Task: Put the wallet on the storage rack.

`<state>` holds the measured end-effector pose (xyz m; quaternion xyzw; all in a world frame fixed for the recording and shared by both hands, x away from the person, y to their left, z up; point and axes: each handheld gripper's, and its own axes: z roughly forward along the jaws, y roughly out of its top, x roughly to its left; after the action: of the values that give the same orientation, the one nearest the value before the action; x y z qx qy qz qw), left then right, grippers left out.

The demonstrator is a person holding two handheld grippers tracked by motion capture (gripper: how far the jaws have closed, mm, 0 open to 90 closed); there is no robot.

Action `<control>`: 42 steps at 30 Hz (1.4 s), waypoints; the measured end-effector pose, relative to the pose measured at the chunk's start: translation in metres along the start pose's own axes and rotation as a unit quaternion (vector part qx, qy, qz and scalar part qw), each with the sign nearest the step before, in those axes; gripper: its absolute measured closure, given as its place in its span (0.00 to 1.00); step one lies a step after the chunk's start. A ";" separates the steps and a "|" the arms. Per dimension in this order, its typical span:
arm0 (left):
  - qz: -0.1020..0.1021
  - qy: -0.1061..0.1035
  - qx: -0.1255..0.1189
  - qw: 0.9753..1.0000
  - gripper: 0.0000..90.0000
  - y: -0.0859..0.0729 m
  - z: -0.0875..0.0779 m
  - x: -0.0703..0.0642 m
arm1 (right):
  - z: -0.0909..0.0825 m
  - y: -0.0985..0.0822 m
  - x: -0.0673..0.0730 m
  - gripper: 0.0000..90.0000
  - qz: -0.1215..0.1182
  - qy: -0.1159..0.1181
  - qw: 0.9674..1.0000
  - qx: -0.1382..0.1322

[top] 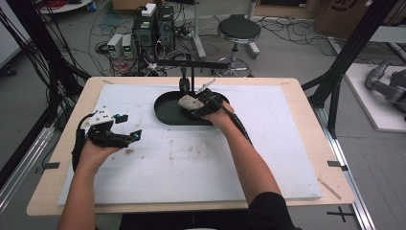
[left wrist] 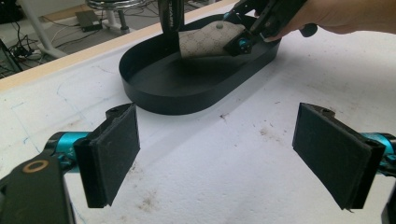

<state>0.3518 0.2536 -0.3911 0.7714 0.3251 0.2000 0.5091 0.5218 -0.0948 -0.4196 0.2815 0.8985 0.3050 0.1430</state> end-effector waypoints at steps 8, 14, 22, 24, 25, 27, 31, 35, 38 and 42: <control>0.000 0.000 0.001 1.000 0.17 0.000 0.000 0.001 | 0.013 0.006 0.006 0.40 -0.009 0.004 0.999 0.030; 0.000 -0.002 0.003 1.000 0.17 0.000 0.001 0.001 | 0.016 0.005 0.006 0.37 -0.009 0.006 0.999 0.044; -0.002 -0.003 0.006 1.000 0.17 -0.001 0.002 0.001 | 0.008 0.007 0.003 0.33 0.005 0.003 1.000 0.028; -0.003 -0.004 0.005 1.000 0.17 -0.001 0.002 0.001 | 0.005 0.008 0.004 0.31 0.009 0.002 1.000 0.024; -0.003 -0.005 0.006 1.000 0.17 -0.001 0.002 0.000 | 0.002 0.008 0.004 0.30 0.009 0.001 1.000 0.024; -0.002 -0.006 0.007 1.000 0.17 -0.001 0.002 0.001 | -0.003 0.009 0.004 0.28 0.010 0.001 1.000 0.022; -0.002 -0.005 0.004 1.000 0.17 -0.001 0.002 0.000 | -0.018 0.010 0.004 0.23 0.013 0.001 1.000 0.020; -0.001 -0.007 0.004 1.000 0.17 0.000 0.002 -0.001 | -0.036 0.008 0.004 0.23 0.005 -0.008 1.000 0.019; -0.002 -0.009 0.004 1.000 0.17 0.000 0.003 -0.002 | -0.049 0.001 0.003 0.23 0.009 -0.011 1.000 0.009; -0.001 -0.012 0.005 1.000 0.17 0.000 0.004 -0.004 | -0.064 -0.014 0.001 0.23 0.028 -0.016 0.999 0.001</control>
<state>0.3516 0.2485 -0.3923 0.7763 0.3203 0.1886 0.5092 0.4879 -0.1332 -0.3787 0.3118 0.8882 0.3034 0.1479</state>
